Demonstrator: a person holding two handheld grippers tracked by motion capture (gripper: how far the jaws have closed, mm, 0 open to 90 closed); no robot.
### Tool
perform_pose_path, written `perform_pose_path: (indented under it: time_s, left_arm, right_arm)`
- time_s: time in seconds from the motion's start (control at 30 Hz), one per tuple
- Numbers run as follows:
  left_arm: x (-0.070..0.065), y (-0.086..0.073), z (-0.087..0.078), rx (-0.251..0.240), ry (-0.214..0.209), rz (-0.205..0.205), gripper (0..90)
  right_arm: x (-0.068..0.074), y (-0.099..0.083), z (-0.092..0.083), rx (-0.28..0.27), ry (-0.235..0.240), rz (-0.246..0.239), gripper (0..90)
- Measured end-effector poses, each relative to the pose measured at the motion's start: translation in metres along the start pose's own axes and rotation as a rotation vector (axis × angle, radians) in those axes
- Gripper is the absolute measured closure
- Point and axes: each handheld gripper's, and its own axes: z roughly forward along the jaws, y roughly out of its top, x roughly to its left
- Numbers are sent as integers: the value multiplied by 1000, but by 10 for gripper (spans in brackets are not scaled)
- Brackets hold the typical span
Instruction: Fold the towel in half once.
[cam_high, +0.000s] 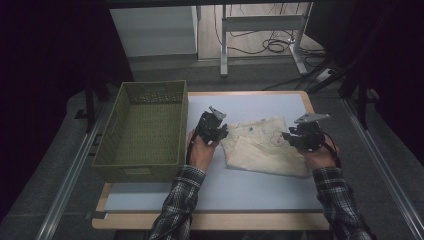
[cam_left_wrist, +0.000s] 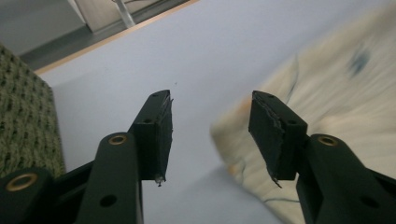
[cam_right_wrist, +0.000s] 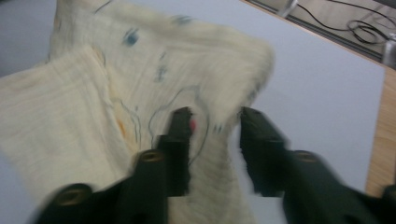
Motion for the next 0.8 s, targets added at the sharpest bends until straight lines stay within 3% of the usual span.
perform_pose_path:
  time_s: [0.07,0.2,0.33,0.43,0.53,0.63,0.7,0.8]
  left_arm:
    - [-3,-4,-3,-11,-44,7,485]
    - [-16,-19,5,15,-190,12,480]
    - [-31,-27,18,59,-273,20,480]
    - [-41,-30,28,95,-286,30,480]
    - [-47,-35,36,157,-268,61,489]
    - [-52,-40,37,173,-289,77,638]
    - [-53,-41,34,177,-319,74,785]
    - [-57,-40,25,165,-316,110,840]
  right_arm:
    - [-5,-3,3,0,-6,23,607]
    - [-15,-22,2,21,20,81,607]
    - [-17,-38,-3,47,53,107,607]
    - [-16,-47,-8,60,71,109,607]
    - [-12,-55,-14,73,90,105,605]
    - [-6,-67,-19,97,112,99,607]
    - [-2,-74,-22,110,115,93,609]
    - [4,-84,-28,110,129,91,609]
